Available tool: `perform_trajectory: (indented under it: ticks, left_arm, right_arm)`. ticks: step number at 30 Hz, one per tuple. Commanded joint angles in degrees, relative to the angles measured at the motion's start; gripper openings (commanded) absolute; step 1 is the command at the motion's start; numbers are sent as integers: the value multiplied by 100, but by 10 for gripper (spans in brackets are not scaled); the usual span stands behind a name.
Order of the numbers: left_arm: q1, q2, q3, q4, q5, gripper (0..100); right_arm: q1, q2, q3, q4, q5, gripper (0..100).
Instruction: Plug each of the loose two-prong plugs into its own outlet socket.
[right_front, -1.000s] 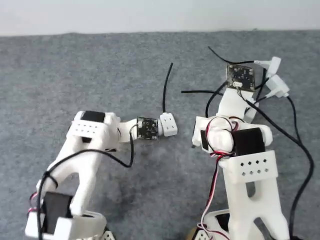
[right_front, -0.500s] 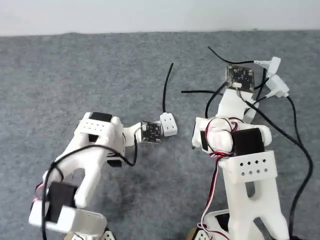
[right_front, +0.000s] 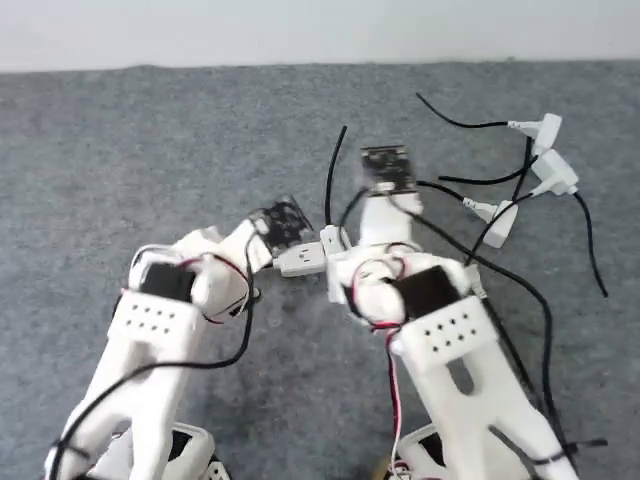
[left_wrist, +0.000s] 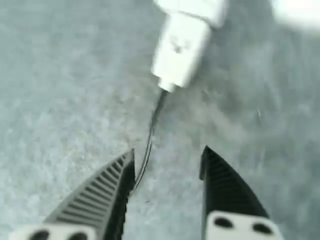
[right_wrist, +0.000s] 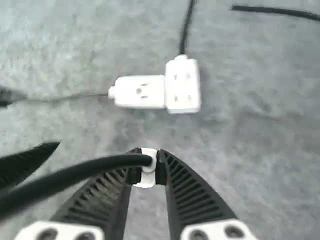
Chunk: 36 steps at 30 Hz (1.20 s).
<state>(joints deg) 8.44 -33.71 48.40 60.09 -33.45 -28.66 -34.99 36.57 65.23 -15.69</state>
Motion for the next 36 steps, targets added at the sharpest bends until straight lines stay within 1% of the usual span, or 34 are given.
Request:
perform_trajectory:
  ticks: [1, 6, 9, 12, 13, 15, 20, 26, 30, 36]
  left_arm:
    - [-9, -809, 426, -765, 1336, 207]
    - [-62, -1178, 1297, -1908, 2163, 207]
    - [-536, -1178, 1675, -2646, 2330, 207]
    - [-1099, -1178, 2167, -3578, 2488, 207]
    - [-1213, -1231, 2299, -3745, 2558, 207]
    - [-1301, -1222, 2308, -3771, 2646, 207]
    - [-1240, -1178, 2325, -3938, 2673, 207]
    - [-1266, -1169, 2431, -4158, 2673, 206]
    - [-1266, -1169, 2431, -4167, 2681, 206]
    - [-1266, -1169, 2431, -4176, 2681, 206]
  right_arm:
    - [-215, 382, -721, -57, -97, 8]
    - [-224, 1437, -1714, 462, -70, 8]
    - [-233, 2193, -2312, 620, -62, 8]
    - [-233, 2844, -2778, 620, -62, 8]
    - [-233, 3029, -2892, 620, -62, 8]
    - [-295, 3319, -3095, 576, -62, 8]
    - [-374, 3890, -3710, 567, -62, 8]
    - [-391, 4233, -4466, 567, -44, 8]
    - [-286, 4391, -4527, 462, 343, 8]
    - [40, 4796, -4536, 4, 413, 8]
